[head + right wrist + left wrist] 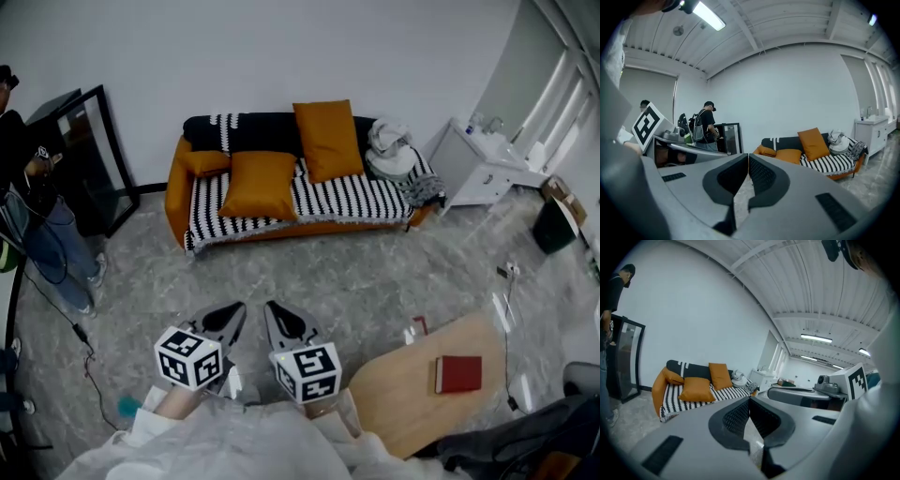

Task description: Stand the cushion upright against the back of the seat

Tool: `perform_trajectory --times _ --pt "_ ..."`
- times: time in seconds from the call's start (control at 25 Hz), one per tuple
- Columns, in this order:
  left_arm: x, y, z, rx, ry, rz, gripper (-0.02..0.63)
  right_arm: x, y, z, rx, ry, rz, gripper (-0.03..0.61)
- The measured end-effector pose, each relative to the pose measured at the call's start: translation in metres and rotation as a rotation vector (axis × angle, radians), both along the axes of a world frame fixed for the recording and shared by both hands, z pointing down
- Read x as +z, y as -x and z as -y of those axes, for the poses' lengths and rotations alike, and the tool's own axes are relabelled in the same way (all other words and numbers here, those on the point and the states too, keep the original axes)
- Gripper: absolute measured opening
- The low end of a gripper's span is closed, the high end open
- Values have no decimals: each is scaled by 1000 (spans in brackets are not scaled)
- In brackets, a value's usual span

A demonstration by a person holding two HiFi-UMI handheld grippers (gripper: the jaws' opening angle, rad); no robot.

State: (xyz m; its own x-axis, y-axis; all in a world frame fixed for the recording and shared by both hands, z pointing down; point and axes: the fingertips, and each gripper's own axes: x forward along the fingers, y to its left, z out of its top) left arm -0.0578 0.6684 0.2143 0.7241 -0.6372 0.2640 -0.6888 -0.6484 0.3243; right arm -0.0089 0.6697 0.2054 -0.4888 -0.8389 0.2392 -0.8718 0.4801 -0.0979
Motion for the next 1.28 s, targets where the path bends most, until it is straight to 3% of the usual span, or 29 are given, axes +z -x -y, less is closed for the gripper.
perform_trajectory --times 0.32,0.72,1.28 --pt "20 15 55 2 54 -15 8 11 16 53 7 33 0 15" --pt "37 10 106 11 90 15 8 21 9 109 24 56 17 15" --pt "34 -10 252 -49 84 23 8 13 -16 256 -30 32 25 15"
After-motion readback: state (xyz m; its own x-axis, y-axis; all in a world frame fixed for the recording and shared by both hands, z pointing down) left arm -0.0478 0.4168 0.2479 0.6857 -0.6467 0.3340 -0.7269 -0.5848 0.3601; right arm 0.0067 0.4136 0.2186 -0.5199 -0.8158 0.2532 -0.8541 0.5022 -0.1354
